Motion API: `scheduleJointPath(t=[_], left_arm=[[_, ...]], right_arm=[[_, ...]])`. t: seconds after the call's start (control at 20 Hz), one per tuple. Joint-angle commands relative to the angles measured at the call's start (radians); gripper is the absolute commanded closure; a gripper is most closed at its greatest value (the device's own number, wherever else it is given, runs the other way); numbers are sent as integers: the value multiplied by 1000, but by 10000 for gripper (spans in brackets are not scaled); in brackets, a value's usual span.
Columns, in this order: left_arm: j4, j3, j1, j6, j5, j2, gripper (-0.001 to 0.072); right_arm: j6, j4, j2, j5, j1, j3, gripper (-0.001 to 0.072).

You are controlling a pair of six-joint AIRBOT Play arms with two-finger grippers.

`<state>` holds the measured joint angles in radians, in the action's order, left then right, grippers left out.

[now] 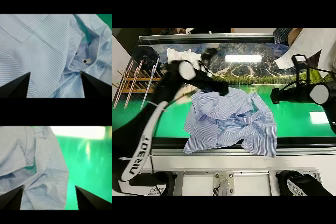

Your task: Fold the clothes and pants, and hang the long-sleeved shirts on hangers.

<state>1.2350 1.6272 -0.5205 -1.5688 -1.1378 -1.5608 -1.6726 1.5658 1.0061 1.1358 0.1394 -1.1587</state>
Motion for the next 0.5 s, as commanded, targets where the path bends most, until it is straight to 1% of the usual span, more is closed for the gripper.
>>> scheduleJointPath(t=[0.0,0.1,0.2,0.3,0.45], left_arm=[[164,86,-194,17,17,-156,37],[269,177,-262,12,-5,-256,37],[276,247,-285,1,-6,-340,37],[299,296,-285,-3,-33,-415,37],[384,357,-252,-63,-67,-492,37]], right_arm=[[-45,80,-53,48,-68,-1,7],[-44,77,-56,95,-117,1,7],[-44,68,-56,104,-131,17,7],[-44,24,-56,103,-130,48,7],[-40,-80,-54,68,-129,121,7]])
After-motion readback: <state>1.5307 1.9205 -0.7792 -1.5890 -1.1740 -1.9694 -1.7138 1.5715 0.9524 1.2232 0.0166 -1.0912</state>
